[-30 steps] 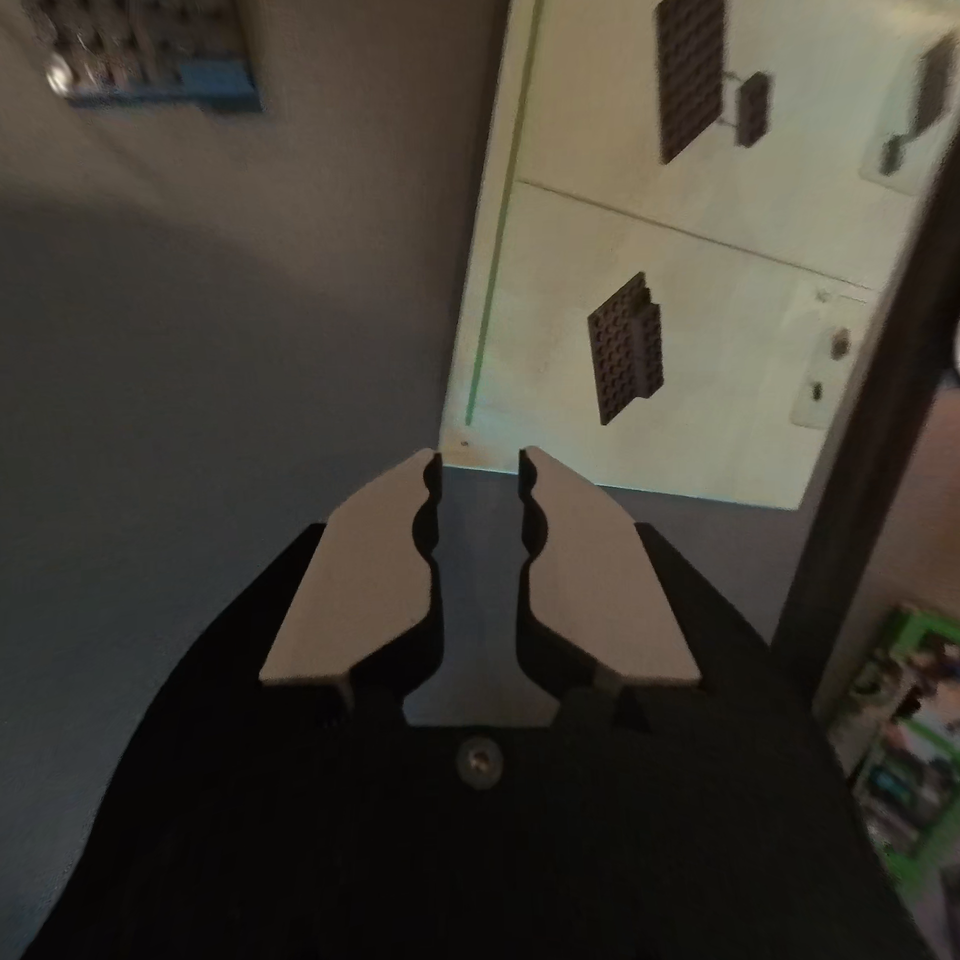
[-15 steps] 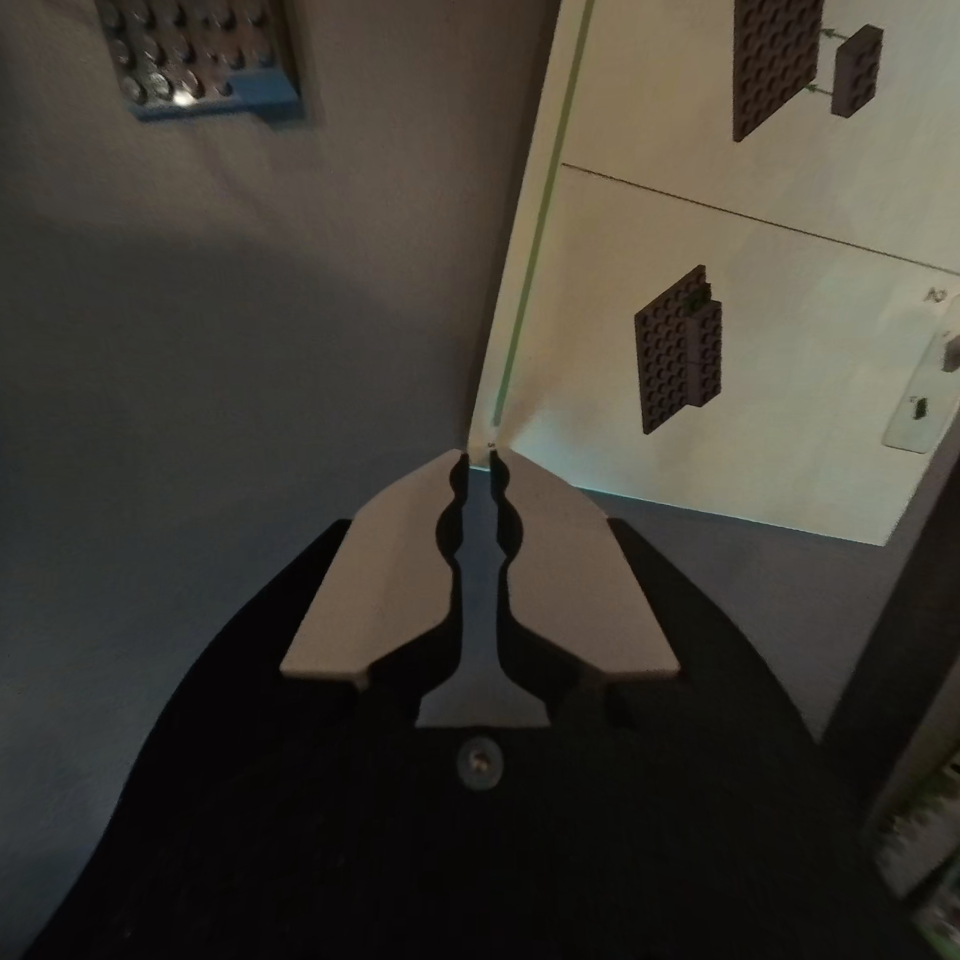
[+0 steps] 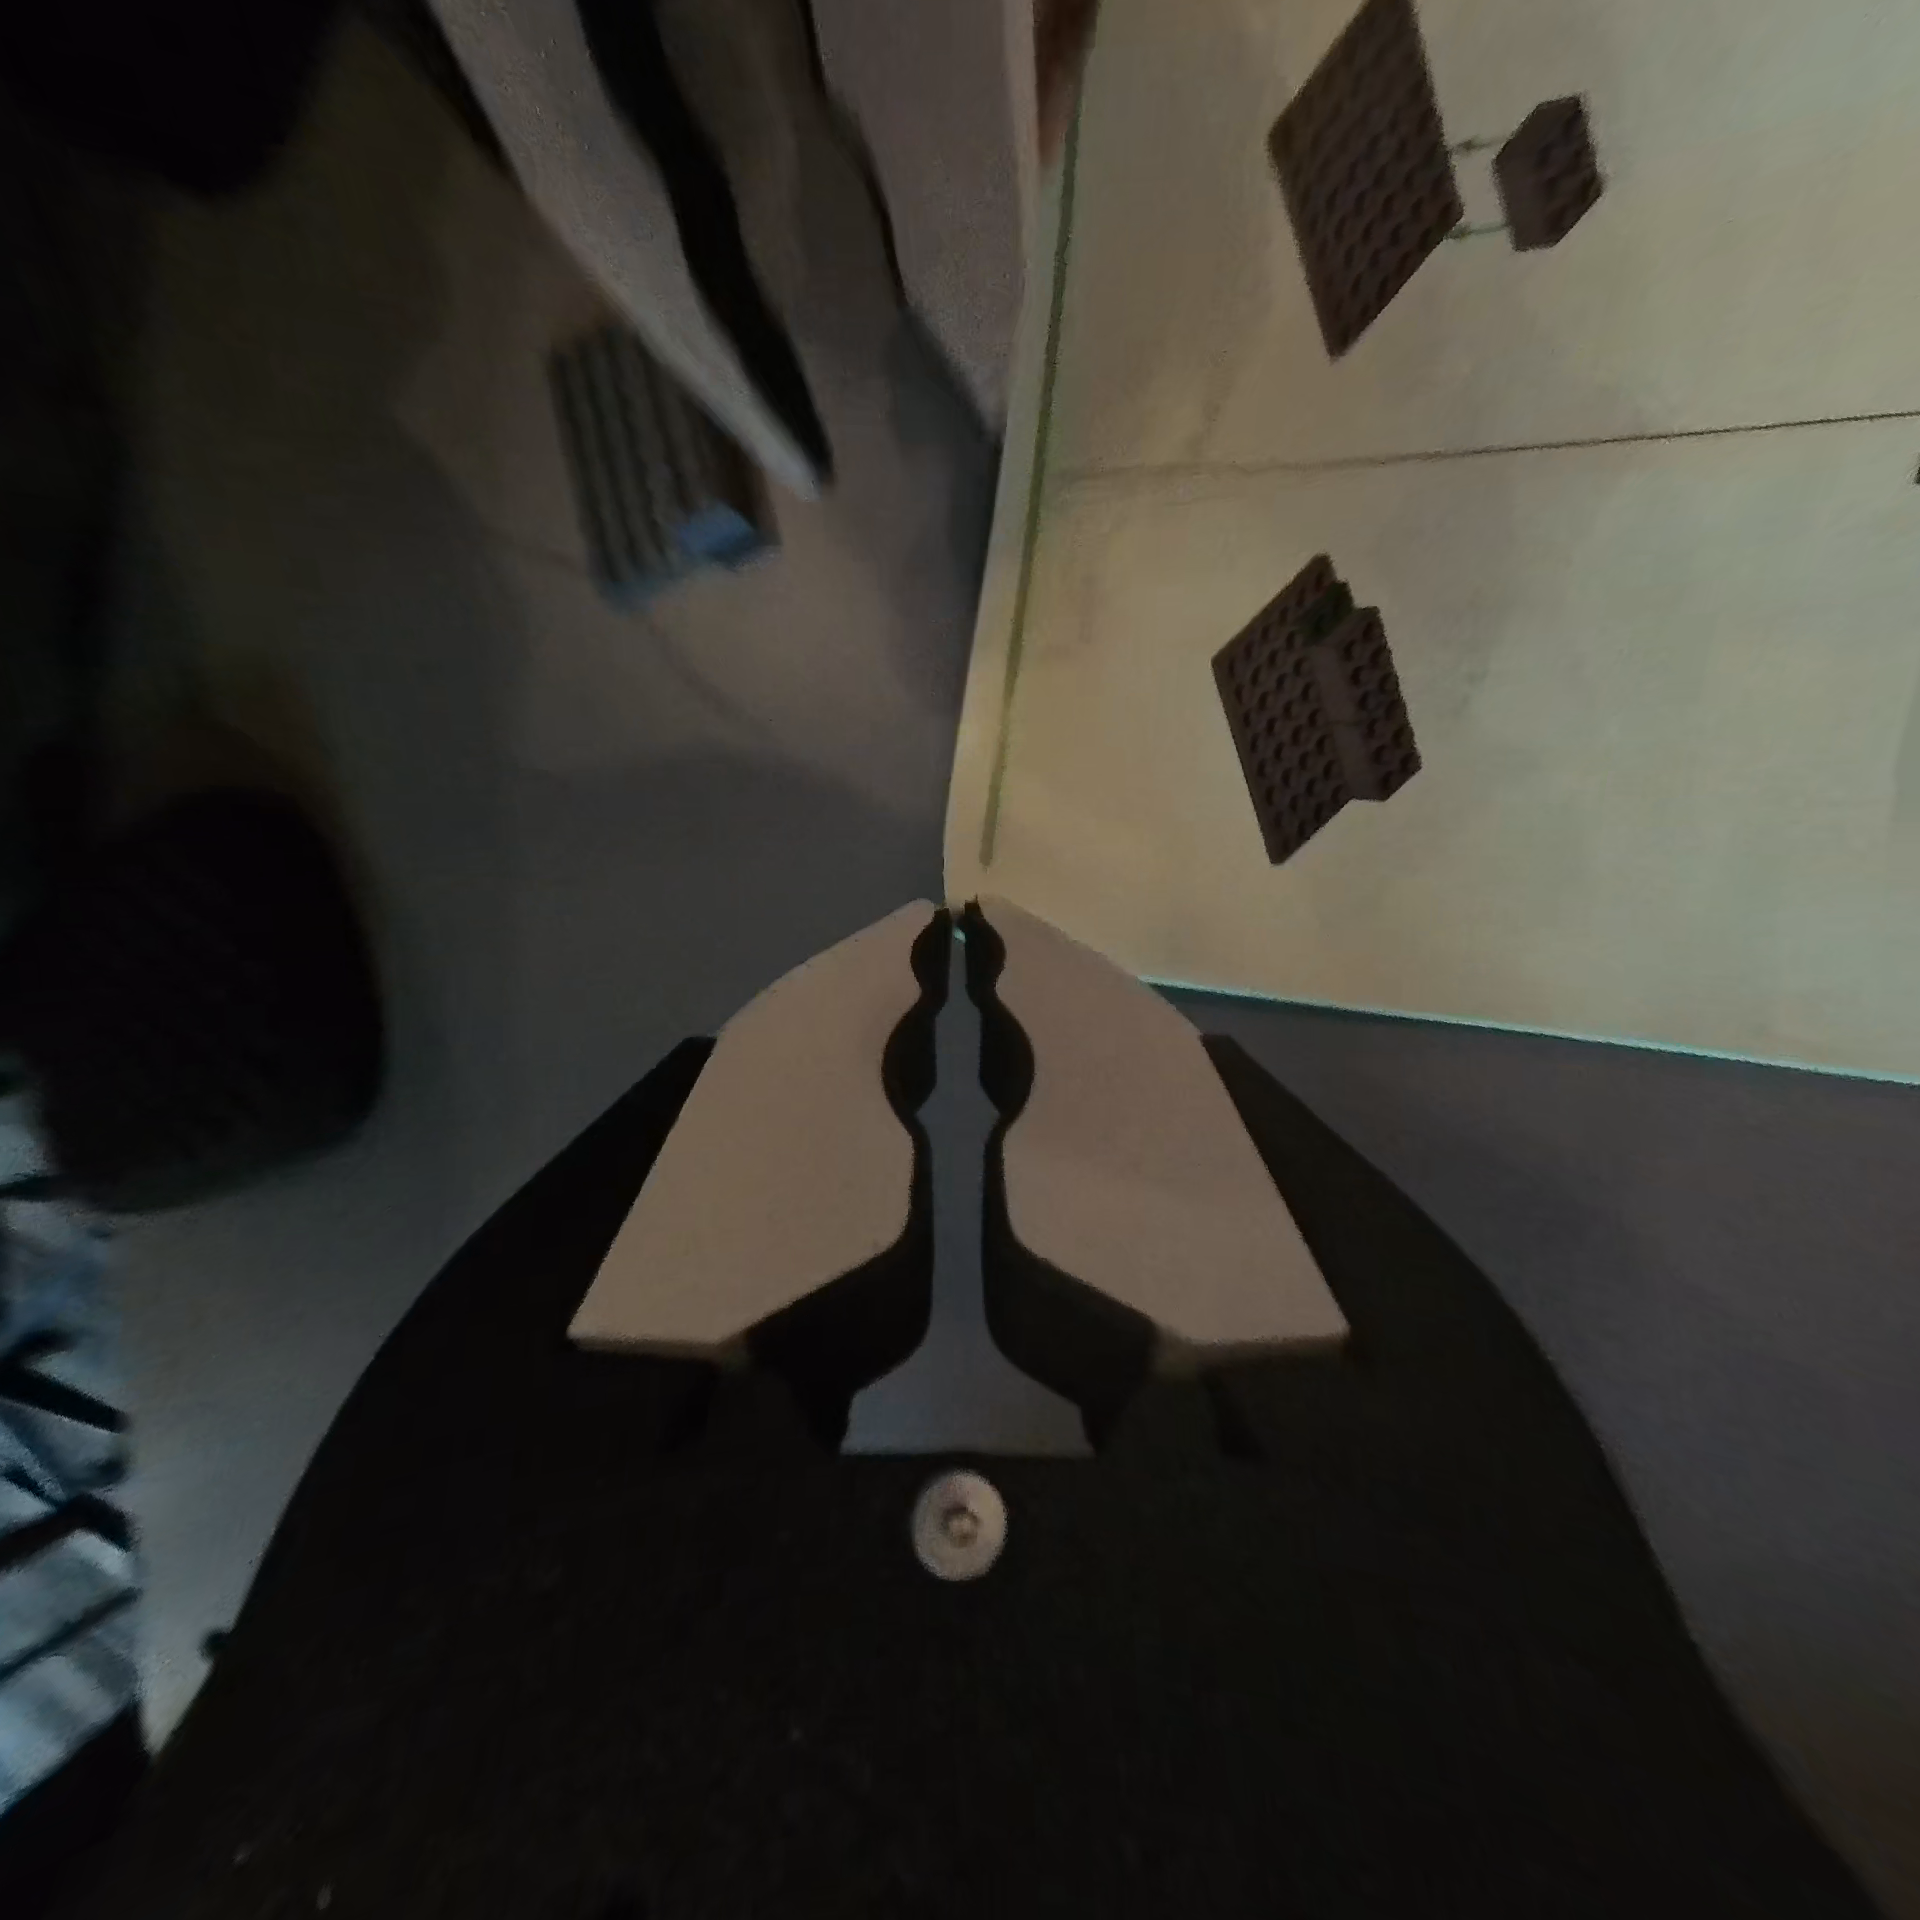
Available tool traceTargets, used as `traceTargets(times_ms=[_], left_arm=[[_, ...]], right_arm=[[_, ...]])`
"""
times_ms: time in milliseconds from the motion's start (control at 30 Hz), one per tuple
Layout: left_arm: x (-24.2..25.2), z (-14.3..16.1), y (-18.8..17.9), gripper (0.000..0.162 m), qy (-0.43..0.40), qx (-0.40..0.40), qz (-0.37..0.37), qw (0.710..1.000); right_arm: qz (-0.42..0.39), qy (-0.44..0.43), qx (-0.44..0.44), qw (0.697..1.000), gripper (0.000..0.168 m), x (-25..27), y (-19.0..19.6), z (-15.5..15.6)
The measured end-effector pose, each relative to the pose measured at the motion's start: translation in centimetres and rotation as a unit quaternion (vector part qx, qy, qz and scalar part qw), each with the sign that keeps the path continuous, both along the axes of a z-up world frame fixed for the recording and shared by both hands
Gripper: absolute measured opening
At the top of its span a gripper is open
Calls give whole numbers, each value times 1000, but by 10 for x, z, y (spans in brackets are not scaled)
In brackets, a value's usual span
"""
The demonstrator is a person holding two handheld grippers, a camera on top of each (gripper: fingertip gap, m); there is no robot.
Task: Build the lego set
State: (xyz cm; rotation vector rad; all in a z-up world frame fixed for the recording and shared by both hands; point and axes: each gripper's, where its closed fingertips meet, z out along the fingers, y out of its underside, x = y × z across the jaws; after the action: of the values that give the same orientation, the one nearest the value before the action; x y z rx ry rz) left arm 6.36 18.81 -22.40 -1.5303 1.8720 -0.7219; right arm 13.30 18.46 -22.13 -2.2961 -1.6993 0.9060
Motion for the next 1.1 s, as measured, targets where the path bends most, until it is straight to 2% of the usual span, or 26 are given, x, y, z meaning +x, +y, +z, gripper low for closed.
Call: traceTargets(times_ms=[167, 333, 467, 867, 1100], left_arm=[[31, -2, -2, 37, -15, -23, -8, 1000], [37, -3, -1, 37, -16, -30, -8, 999], [32, -6, 0, 36, -14, -29, -3, 999], [33, -9, -7, 34, -14, -40, -18, 999], [40, -4, -11, 31, -36, -91, -27, 995]], right_arm=[[-16, 44, -61, 997, 2, -2, -4, 10], [-29, 58, -102, 993, 2, 1, -8, 7], [-27, 48, -104, 993, 2, 2, -11, 0], [-43, 84, -161, 982, 2, -6, -10, 16], [-48, 99, -160, 981, 2, -8, -7, 22]])
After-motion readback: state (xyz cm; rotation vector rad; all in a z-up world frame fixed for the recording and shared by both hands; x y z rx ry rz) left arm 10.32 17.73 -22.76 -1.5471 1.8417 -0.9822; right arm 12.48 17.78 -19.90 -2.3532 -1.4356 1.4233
